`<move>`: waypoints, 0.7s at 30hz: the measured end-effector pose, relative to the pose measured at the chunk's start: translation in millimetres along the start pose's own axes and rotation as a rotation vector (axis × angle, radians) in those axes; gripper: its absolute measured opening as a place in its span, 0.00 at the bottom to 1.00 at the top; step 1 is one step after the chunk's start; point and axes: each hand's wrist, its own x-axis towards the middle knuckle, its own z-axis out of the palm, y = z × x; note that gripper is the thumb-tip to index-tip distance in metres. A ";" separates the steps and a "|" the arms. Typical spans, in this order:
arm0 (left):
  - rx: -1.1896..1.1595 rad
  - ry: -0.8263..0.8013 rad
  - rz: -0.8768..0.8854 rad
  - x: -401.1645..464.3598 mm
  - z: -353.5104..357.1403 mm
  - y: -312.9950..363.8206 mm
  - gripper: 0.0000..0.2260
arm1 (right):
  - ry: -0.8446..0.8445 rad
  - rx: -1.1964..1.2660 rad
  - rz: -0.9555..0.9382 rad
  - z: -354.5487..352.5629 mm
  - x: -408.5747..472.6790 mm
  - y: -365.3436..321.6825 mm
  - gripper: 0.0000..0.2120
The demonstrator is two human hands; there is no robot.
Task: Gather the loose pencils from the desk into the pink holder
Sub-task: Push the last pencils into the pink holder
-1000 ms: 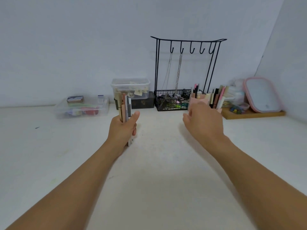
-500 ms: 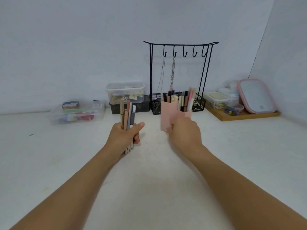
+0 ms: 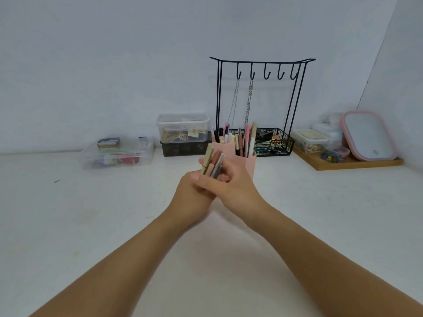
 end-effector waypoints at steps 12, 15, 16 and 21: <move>0.119 -0.132 -0.107 1.8 0.1 -18.6 0.18 | 0.394 0.200 -0.036 -19.6 9.2 -14.5 0.16; 0.129 -0.196 -0.120 5.1 -5.5 -20.4 0.21 | 0.315 0.029 -0.018 -27.6 7.1 -0.6 0.12; 0.111 -0.204 -0.132 5.7 -8.2 -20.8 0.21 | 0.260 0.014 0.013 -25.9 5.7 4.6 0.10; 0.035 -0.196 -0.137 7.7 -11.4 -22.1 0.21 | 0.382 0.019 -0.073 -44.0 16.7 -3.4 0.18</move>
